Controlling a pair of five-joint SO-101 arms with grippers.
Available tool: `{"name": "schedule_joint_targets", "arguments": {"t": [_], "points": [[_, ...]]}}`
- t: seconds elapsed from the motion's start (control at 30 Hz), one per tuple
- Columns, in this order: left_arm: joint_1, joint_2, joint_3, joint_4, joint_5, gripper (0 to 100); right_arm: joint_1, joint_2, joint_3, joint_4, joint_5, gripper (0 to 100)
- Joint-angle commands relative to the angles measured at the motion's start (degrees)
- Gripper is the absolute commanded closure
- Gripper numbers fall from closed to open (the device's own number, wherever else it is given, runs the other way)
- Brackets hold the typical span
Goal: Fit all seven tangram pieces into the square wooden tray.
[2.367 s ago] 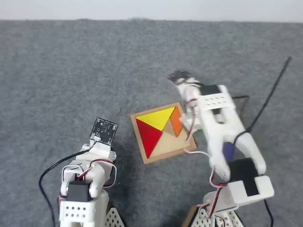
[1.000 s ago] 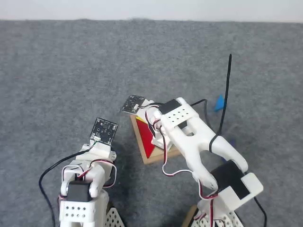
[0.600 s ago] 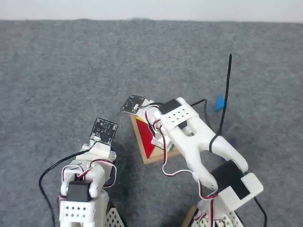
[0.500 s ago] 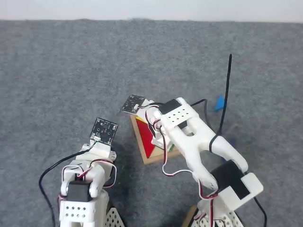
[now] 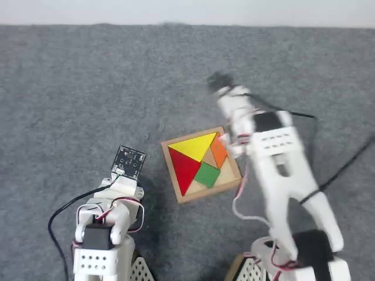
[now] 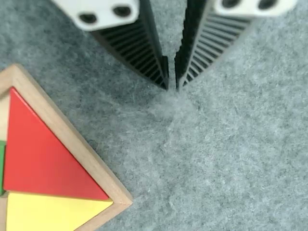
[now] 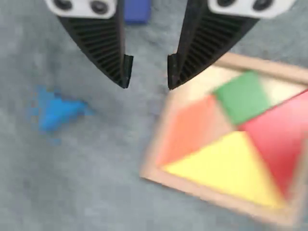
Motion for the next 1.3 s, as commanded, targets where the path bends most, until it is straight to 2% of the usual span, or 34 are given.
{"name": "schedule_joint_targets", "arguments": {"t": [0.0, 0.13, 0.27, 0.37, 0.5, 0.7, 0.83, 0.93, 1.27], "points": [[-0.3, -1.0, -0.6, 0.2, -0.4, 98, 7.8, 1.1, -2.5, -2.4, -2.5, 88.2], [-0.3, -1.0, -0.6, 0.2, -0.4, 98, 12.4, 7.9, -6.1, 0.8, -4.5, 88.7], [-0.3, -1.0, -0.6, 0.2, -0.4, 98, 15.3, 6.2, -5.5, 6.6, -3.6, 88.7], [-0.3, -1.0, -0.6, 0.2, -0.4, 98, 16.0, 1.5, -1.1, 2.6, -3.8, 88.7], [-0.3, -1.0, -0.6, 0.2, -0.4, 98, 11.6, 0.3, -1.5, -1.7, -7.0, 88.3], [-0.3, -1.0, -0.6, 0.2, -0.4, 98, 8.0, 16.0, -18.5, 0.1, -14.7, 87.9], [-0.3, -1.0, -0.6, 0.2, -0.4, 98, 8.3, 29.1, -30.5, 2.3, -20.0, 79.2], [-0.3, -1.0, -0.6, 0.2, -0.4, 98, 8.2, 36.4, -36.6, 4.4, -19.9, 74.3], [-0.3, -1.0, -0.6, 0.2, -0.4, 98, 9.2, 45.1, -39.0, 0.9, -19.8, 74.3]]}}
